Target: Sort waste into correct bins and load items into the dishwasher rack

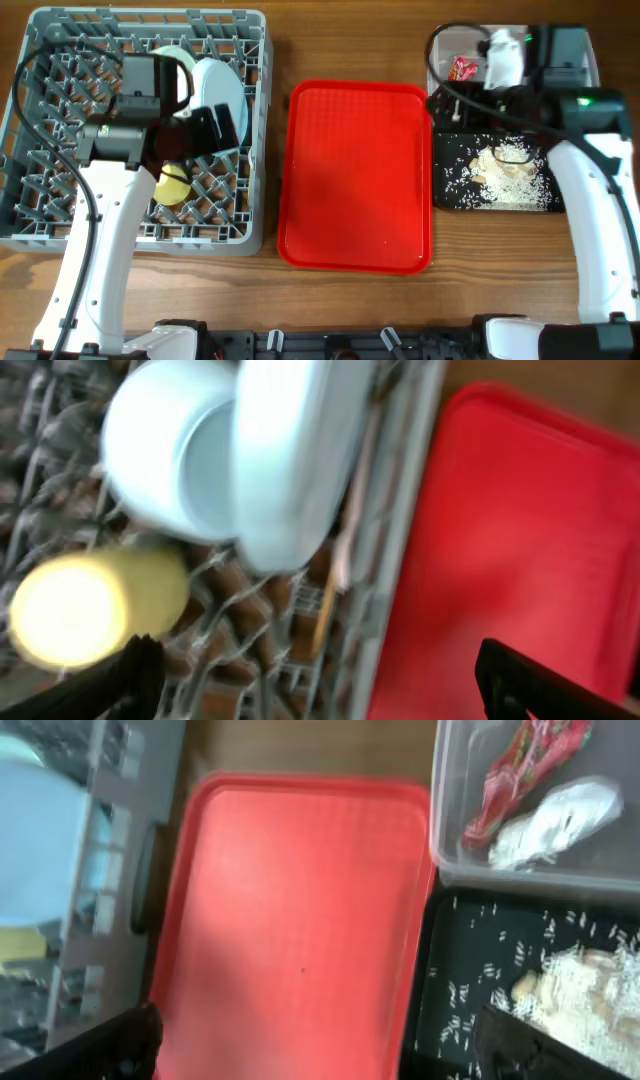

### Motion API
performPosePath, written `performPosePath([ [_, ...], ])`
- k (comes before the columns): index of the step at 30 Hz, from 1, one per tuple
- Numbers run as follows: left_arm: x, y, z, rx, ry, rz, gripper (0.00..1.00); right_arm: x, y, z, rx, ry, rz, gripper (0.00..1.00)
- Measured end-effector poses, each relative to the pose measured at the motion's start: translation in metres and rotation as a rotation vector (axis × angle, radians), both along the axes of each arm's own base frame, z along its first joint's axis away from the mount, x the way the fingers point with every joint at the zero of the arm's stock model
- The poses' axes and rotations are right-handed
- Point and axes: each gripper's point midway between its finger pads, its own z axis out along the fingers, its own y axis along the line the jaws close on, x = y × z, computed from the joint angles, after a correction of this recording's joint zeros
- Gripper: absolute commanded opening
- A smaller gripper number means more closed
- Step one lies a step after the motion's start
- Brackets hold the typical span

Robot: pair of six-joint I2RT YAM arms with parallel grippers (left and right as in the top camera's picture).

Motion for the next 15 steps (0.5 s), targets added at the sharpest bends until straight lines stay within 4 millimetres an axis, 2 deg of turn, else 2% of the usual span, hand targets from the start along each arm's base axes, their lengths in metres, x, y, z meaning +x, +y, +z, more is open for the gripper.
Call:
performPosePath([
  [3,-0.023,0.007,-0.010,0.030,0.104,0.028,1.00,-0.009,-0.004,-0.012,-0.029,0.068,-0.020,1.00],
  [7,-0.031,0.008,-0.011,0.032,0.087,0.020,1.00,-0.015,-0.009,-0.012,-0.053,0.075,-0.038,1.00],
  [9,-0.040,0.007,-0.003,0.017,0.004,0.011,1.00,-0.025,-0.014,-0.003,-0.067,0.013,-0.061,1.00],
  [11,-0.046,0.002,0.013,-0.007,-0.135,-0.030,1.00,-0.036,-0.017,0.009,-0.070,-0.088,-0.075,1.00],
  [13,-0.062,-0.004,0.026,-0.029,-0.262,-0.086,1.00,-0.051,-0.019,0.018,-0.070,-0.189,-0.086,1.00],
  [15,-0.085,-0.008,0.042,-0.043,-0.415,-0.131,1.00,-0.085,-0.025,0.025,-0.068,-0.299,-0.125,1.00],
])
